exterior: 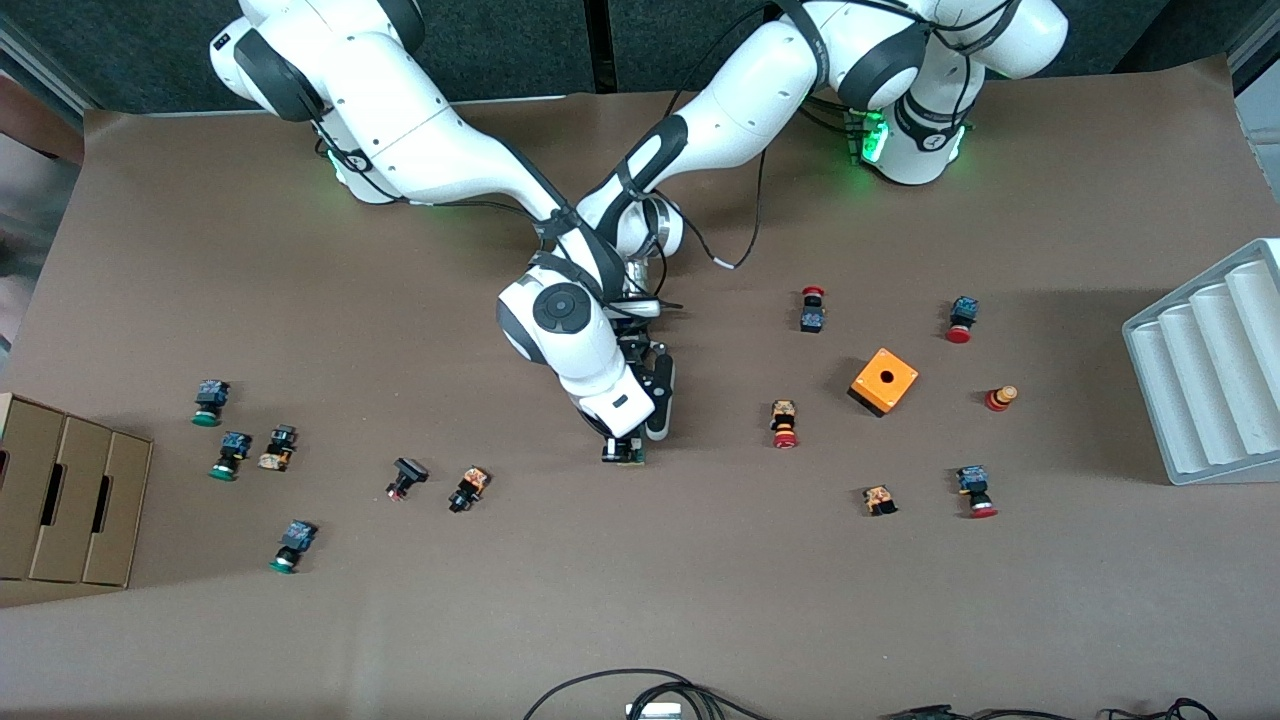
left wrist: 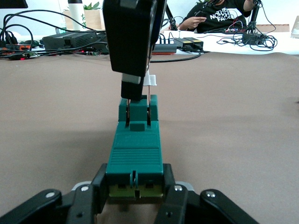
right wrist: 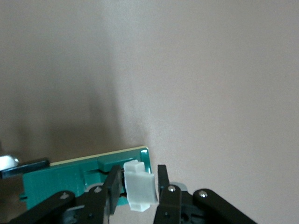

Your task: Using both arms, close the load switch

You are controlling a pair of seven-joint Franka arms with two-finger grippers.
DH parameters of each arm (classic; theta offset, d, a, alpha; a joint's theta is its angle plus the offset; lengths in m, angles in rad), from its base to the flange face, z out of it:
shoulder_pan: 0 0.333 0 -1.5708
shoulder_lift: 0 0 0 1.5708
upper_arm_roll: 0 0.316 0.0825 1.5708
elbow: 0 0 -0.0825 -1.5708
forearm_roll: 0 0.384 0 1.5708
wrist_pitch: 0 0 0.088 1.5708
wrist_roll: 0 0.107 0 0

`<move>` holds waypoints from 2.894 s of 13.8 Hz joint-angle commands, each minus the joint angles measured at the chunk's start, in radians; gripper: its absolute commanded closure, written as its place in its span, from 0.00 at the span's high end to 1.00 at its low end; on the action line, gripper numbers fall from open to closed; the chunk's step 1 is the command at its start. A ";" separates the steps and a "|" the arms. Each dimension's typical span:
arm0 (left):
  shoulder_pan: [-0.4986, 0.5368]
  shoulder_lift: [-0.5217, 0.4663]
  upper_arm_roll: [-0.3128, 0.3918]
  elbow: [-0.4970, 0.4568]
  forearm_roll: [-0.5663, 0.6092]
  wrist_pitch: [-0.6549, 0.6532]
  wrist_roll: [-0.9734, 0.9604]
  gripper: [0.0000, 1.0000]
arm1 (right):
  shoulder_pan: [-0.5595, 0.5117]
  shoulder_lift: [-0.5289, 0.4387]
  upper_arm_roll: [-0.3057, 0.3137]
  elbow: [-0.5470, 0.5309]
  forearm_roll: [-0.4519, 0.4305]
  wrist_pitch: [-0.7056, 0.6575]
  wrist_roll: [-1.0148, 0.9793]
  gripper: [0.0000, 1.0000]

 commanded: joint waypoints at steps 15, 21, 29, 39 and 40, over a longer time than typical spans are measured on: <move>0.005 0.005 0.003 -0.008 0.000 0.016 0.001 0.33 | -0.009 -0.008 0.001 0.014 0.017 0.015 -0.015 0.34; 0.005 0.005 0.003 -0.008 0.000 0.016 0.001 0.33 | -0.010 -0.005 0.001 0.015 0.017 0.021 -0.013 0.34; 0.005 0.005 0.003 -0.007 0.000 0.018 0.001 0.33 | -0.015 -0.012 -0.001 0.026 0.018 0.014 -0.017 0.34; 0.005 0.005 0.003 -0.005 0.000 0.018 0.001 0.33 | -0.033 -0.026 -0.001 0.026 0.017 0.012 -0.017 0.34; 0.005 0.005 0.003 -0.005 0.000 0.018 0.001 0.33 | -0.033 -0.026 -0.001 0.026 0.017 0.012 -0.017 0.34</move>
